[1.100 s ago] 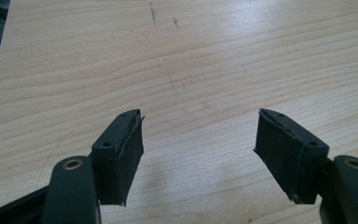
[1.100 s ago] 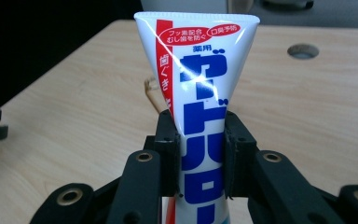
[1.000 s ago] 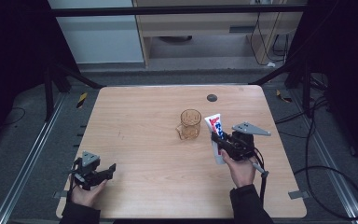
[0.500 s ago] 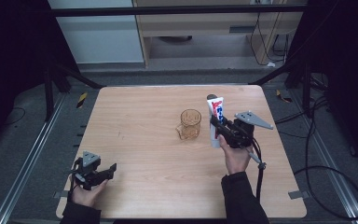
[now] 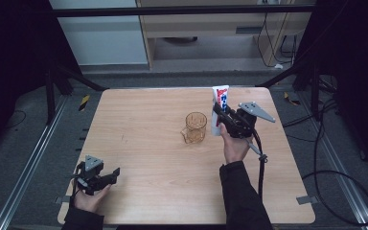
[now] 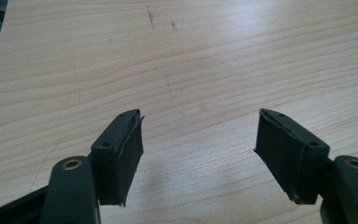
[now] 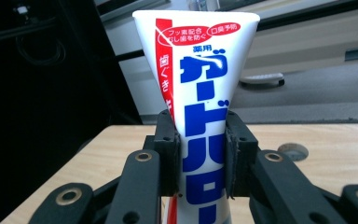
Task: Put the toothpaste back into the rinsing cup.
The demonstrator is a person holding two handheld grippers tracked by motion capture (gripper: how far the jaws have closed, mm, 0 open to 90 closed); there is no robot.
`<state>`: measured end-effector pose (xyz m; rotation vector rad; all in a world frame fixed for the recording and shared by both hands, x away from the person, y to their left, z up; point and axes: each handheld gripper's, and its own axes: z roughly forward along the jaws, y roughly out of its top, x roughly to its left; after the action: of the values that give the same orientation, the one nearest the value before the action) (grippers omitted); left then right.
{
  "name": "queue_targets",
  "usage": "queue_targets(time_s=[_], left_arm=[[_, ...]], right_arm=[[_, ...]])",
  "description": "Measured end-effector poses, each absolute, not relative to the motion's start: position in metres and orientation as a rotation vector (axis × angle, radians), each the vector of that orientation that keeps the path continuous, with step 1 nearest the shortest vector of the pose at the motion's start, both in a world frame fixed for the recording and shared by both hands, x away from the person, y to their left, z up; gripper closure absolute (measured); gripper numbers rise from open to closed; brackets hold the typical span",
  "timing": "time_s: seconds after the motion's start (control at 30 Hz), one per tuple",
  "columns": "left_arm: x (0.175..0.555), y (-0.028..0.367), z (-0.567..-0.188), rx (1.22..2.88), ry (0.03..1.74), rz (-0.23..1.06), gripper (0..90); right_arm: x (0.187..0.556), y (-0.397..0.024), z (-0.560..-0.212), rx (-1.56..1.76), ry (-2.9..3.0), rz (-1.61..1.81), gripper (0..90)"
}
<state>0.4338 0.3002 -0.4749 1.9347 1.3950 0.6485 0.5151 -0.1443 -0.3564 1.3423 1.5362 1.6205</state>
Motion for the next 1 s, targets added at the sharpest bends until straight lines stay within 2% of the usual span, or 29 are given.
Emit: queue_targets(time_s=[1.0], left_arm=[[0.434, 0.302, -0.475, 1.929, 1.397, 0.655, 30.4]], right_arm=[[0.565, -0.107, -0.373, 1.398, 1.413, 1.588, 70.8]])
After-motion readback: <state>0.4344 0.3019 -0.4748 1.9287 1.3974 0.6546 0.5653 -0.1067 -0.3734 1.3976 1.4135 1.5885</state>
